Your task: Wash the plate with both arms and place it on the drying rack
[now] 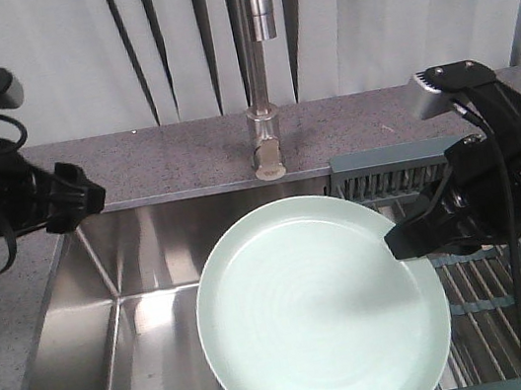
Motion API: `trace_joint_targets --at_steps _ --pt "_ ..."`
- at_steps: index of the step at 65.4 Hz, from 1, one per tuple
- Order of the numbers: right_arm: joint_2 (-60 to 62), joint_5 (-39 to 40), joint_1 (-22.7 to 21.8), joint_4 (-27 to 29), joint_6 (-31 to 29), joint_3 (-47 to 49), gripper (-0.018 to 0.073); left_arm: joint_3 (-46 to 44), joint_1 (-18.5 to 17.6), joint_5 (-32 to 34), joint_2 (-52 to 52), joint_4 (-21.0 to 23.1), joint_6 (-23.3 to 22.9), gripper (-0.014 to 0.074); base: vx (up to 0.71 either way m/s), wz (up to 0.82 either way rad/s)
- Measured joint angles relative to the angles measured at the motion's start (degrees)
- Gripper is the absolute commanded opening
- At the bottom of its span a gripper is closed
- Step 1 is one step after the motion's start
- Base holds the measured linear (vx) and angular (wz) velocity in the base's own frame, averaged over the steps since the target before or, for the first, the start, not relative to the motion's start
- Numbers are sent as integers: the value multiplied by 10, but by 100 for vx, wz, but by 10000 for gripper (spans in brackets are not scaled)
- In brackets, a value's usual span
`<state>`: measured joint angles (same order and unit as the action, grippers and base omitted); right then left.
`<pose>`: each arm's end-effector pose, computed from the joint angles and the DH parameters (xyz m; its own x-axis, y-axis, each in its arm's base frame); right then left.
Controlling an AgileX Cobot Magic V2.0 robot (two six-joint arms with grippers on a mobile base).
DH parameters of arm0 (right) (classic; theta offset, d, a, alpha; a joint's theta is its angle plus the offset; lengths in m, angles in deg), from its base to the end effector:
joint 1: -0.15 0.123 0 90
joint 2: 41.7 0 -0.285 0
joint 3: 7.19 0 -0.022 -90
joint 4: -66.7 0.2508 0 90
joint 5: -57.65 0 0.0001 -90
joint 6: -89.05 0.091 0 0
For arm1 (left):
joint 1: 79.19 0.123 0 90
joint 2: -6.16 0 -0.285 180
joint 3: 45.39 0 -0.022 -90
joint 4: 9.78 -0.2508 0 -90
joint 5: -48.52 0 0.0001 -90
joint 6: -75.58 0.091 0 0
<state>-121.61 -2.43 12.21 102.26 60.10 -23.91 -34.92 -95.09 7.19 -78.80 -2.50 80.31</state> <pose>0.2244 0.0949 0.3275 -0.7794 -0.3096 -0.5447 -0.5503 0.7539 0.3588 0.2759 -0.0865 0.3392 -0.7022 0.1865 -0.6871 0.3192 0.9451 -0.0697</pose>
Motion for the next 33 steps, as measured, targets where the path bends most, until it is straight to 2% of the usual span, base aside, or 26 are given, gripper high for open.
trace_joint_targets --at_steps 10,21,33 --pt "0 0 0 0 0 0 -1 73 28 19 53 -11 -47 489 0 0" --pt "0 0 0 0 0 0 -1 142 62 21 116 -27 -52 488 0 0" --pt "0 0 0 0 0 0 -1 197 76 15 184 -40 -56 487 0 0"
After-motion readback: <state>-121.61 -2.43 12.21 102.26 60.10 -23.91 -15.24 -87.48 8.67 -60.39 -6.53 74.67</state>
